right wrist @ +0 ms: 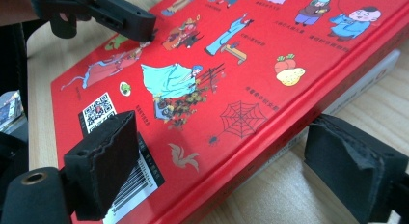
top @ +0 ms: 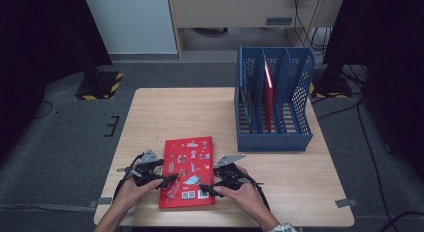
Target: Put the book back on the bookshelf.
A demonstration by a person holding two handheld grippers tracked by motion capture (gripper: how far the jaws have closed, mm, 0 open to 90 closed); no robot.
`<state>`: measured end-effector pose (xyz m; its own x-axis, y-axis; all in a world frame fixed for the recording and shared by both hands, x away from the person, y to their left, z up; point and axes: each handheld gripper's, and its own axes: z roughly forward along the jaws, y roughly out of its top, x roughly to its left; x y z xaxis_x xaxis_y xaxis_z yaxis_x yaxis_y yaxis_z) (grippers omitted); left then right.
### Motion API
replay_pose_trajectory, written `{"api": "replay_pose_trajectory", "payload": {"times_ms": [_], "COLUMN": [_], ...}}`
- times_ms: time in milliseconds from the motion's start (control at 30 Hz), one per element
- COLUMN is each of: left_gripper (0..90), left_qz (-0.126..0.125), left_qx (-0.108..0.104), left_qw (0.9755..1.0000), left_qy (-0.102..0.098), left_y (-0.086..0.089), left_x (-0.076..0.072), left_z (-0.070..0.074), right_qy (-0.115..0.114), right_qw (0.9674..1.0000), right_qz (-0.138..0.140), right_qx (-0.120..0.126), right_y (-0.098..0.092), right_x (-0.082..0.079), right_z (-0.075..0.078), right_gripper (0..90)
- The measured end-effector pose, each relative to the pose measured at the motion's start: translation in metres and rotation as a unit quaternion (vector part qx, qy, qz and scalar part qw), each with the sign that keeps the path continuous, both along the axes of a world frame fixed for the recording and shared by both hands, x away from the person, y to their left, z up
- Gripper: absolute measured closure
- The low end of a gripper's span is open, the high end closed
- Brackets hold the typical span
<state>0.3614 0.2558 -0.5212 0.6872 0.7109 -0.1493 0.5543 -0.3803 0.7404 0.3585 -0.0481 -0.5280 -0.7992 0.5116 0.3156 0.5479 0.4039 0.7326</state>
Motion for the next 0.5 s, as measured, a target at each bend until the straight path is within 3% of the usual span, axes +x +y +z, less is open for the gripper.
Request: {"api": "replay_pose_trajectory", "payload": {"times_ms": [367,500], "left_gripper": [11.8,11.4], "left_qz": [0.005,0.003], "left_qx": [-0.021,-0.020], "left_qw": [0.9998,0.9998], "left_qy": [0.001,-0.005], "left_y": [0.004,0.005], "left_x": [-0.001,0.000], "left_z": [0.003,0.003], "right_qy": [-0.007,-0.009], "right_qw": [0.9998,0.9998], "right_qz": [0.001,-0.003], "right_qx": [0.017,0.019], "right_y": [0.014,0.020], "right_x": [0.007,0.010], "right_z": [0.012,0.014], "right_gripper": [13.2,14.0]}}
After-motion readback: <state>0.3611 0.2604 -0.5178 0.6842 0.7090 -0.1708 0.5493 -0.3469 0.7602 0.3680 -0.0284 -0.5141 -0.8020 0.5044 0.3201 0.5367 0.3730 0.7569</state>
